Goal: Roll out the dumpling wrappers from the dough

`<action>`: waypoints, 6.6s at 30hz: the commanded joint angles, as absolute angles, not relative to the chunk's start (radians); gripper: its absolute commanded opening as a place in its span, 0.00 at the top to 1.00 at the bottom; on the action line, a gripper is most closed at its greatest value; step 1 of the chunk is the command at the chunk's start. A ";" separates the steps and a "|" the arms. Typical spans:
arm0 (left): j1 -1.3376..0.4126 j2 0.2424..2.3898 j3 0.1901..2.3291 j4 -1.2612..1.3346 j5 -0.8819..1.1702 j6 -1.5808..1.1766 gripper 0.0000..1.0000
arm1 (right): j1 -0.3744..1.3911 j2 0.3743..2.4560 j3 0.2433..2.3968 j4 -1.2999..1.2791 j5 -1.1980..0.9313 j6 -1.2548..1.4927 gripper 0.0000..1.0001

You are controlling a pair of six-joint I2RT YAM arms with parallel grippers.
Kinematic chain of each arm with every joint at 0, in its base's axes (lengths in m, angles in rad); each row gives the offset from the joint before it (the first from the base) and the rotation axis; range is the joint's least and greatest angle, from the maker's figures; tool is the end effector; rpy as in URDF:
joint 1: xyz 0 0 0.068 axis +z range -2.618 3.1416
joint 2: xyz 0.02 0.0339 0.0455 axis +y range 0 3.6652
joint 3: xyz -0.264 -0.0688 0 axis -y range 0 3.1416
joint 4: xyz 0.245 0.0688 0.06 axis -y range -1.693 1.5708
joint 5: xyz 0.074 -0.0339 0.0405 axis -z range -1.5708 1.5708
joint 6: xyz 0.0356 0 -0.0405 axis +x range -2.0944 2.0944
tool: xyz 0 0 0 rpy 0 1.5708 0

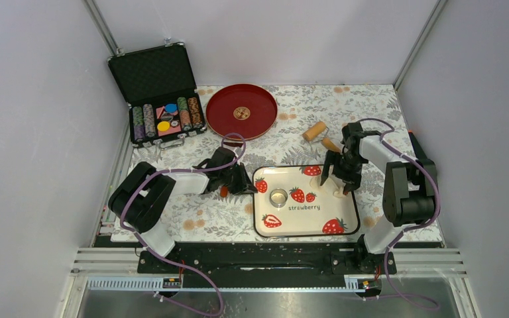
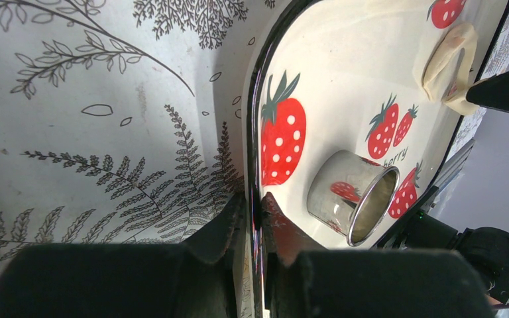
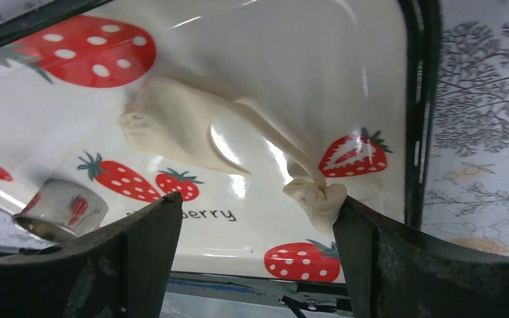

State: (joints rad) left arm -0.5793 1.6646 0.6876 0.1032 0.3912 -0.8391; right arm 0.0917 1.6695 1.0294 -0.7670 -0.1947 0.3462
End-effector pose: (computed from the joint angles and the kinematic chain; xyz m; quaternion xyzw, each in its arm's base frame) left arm 0.2438 -0.1757 0.1249 -0.0536 0.9228 -0.3568 0.1352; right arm 0.2942 0.0340 0.1705 0.1180 0.9849 0.1122 0.0584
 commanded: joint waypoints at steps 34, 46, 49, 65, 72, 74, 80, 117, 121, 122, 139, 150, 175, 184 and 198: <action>-0.600 1.728 0.657 -0.010 0.309 -0.787 1.00 | 0.286 1.309 1.433 -1.057 0.077 0.349 0.01; -0.601 1.728 0.658 0.002 0.306 -0.788 1.00 | 0.303 1.315 1.275 -0.962 -0.136 0.403 0.03; -0.601 1.729 0.658 0.002 0.307 -0.788 1.00 | 0.336 1.348 1.227 -0.927 -0.185 0.424 0.05; -0.601 1.727 0.657 0.002 0.302 -0.790 1.00 | 0.581 1.664 1.222 -0.777 -0.280 0.543 0.33; -0.601 1.724 0.655 0.002 0.301 -0.790 1.00 | 0.622 1.768 1.235 -0.745 -0.277 0.556 0.41; -0.601 1.725 0.655 0.001 0.302 -0.790 1.00 | 0.626 1.784 1.227 -0.733 -0.285 0.558 0.44; -0.601 1.726 0.657 0.002 0.301 -0.790 1.00 | 0.627 1.808 1.210 -0.712 -0.287 0.561 0.56; -0.603 1.729 0.659 0.002 0.306 -0.788 1.00 | 0.629 1.716 1.293 -0.842 -0.203 0.496 0.99; -0.602 1.729 0.658 0.002 0.304 -0.788 1.00 | 0.627 1.676 1.324 -0.876 -0.189 0.480 0.99; -0.603 1.729 0.659 0.002 0.305 -0.788 1.00 | 0.627 1.665 1.337 -0.888 -0.184 0.475 1.00; -0.603 1.725 0.655 0.002 0.303 -0.788 1.00 | 0.559 1.662 1.463 -0.950 -0.102 0.420 1.00; -0.604 1.725 0.655 0.002 0.308 -0.787 1.00 | 0.411 1.882 1.703 -0.984 -0.099 0.356 1.00; -0.603 1.723 0.652 0.005 0.316 -0.784 1.00 | 0.327 2.214 1.957 -1.052 -0.044 0.308 0.36; -0.619 1.721 0.677 -0.044 0.334 -0.744 1.00 | 0.324 2.027 1.778 -0.992 -0.068 0.327 0.20; -0.626 1.594 0.649 -0.163 0.308 -0.715 1.00 | 0.319 1.593 1.304 -0.858 -0.102 0.380 0.10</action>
State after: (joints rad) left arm -0.6147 1.6176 0.6937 -0.0006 0.3622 -0.7940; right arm 0.3267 1.6798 1.3914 -0.9020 -0.0914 0.3504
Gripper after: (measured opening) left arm 0.108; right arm 0.877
